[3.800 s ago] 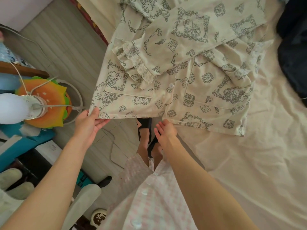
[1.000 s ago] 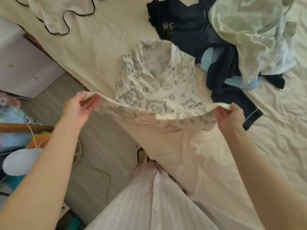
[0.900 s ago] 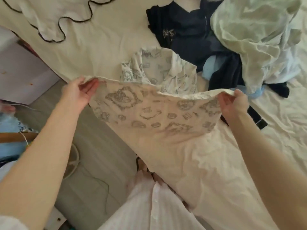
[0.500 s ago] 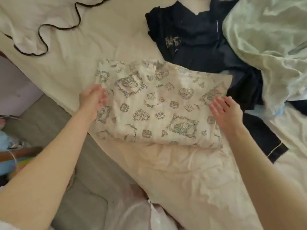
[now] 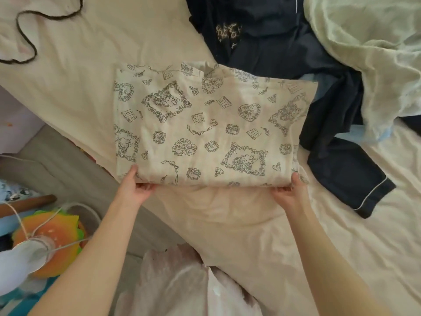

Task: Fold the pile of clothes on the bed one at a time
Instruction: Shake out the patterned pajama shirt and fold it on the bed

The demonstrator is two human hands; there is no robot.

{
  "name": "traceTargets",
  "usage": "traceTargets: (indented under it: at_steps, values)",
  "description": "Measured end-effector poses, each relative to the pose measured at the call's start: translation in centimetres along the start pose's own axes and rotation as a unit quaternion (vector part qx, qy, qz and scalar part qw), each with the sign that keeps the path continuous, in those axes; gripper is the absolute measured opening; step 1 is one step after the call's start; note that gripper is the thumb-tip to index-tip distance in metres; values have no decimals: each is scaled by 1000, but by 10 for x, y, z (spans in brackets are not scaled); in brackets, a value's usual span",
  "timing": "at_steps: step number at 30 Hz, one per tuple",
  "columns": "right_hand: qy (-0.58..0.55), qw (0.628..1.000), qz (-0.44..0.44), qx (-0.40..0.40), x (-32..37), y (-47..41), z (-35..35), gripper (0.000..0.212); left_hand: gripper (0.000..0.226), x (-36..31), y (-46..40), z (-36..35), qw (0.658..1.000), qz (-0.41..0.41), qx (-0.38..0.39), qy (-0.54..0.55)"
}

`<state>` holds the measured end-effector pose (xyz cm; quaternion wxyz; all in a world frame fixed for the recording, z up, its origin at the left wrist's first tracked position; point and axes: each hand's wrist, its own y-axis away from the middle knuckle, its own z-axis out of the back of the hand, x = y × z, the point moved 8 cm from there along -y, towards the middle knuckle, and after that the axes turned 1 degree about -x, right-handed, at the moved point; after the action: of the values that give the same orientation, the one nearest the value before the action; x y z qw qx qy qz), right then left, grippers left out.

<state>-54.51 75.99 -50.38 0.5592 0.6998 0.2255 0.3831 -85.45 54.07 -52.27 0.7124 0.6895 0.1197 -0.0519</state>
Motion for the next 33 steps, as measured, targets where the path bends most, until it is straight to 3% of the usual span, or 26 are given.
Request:
traceTargets:
  at_steps: [6, 10, 12, 15, 17, 18, 19, 22, 24, 25, 26, 27, 28, 30, 31, 32, 33]
  values:
    - [36, 997, 68, -32, 30, 30, 45, 34, 5, -9, 28, 25, 994, -109, 19, -11]
    - [45, 994, 77, -61, 45, 56, 111, 24, 8, 22, 56, 69, 992, -123, 21, -18]
    - [60, 992, 63, -87, 50, 58, 139, 31, 9, 48, 65, 87, 993, -113, 20, -18]
    - [121, 985, 55, -112, 55, 50, 159, 43, 7, 76, 74, 101, 994, -105, 19, -14]
    - [237, 951, 129, -151, 69, 47, 165, 47, 7, 78, 81, 99, 991, -129, 12, -17]
    - [344, 899, 203, -179, 79, 50, 162, 51, 7, 75, 85, 97, 989, -147, 4, -18]
    - [467, 814, 296, -181, 87, 57, 152, 53, 6, 72, 89, 93, 985, -168, -6, -22]
    - [658, 537, 527, 2, 49, 85, 101, 48, 20, 68, 106, 81, 970, -237, -35, -53]
    - [723, 396, 547, 145, -1, 88, 84, 44, 26, 67, 124, 71, 943, -315, -57, -89]
    - [753, 349, 522, 198, -23, 85, 81, 44, 26, 66, 136, 61, 923, -366, -59, -109]
    - [773, 344, 479, 235, -38, 79, 81, 45, 23, 66, 151, 46, 896, -421, -50, -134]
    - [776, 395, 422, 254, -42, 71, 82, 45, 16, 69, 168, 27, 863, -476, -28, -168]
    - [751, 492, 358, 255, -39, 66, 84, 44, 13, 75, 186, 6, 823, -528, 0, -209]
    - [579, 749, 223, 231, -17, 63, 91, 44, 19, 106, 220, -39, 731, -610, 77, -296]
    - [457, 846, 155, 228, -4, 63, 95, 45, 21, 131, 233, -61, 683, -631, 129, -344]
    - [340, 906, 104, 229, 10, 63, 99, 47, 19, 160, 243, -81, 632, -639, 184, -398]
    - [255, 936, 73, 233, 26, 62, 103, 51, 15, 193, 246, -96, 578, -635, 236, -456]
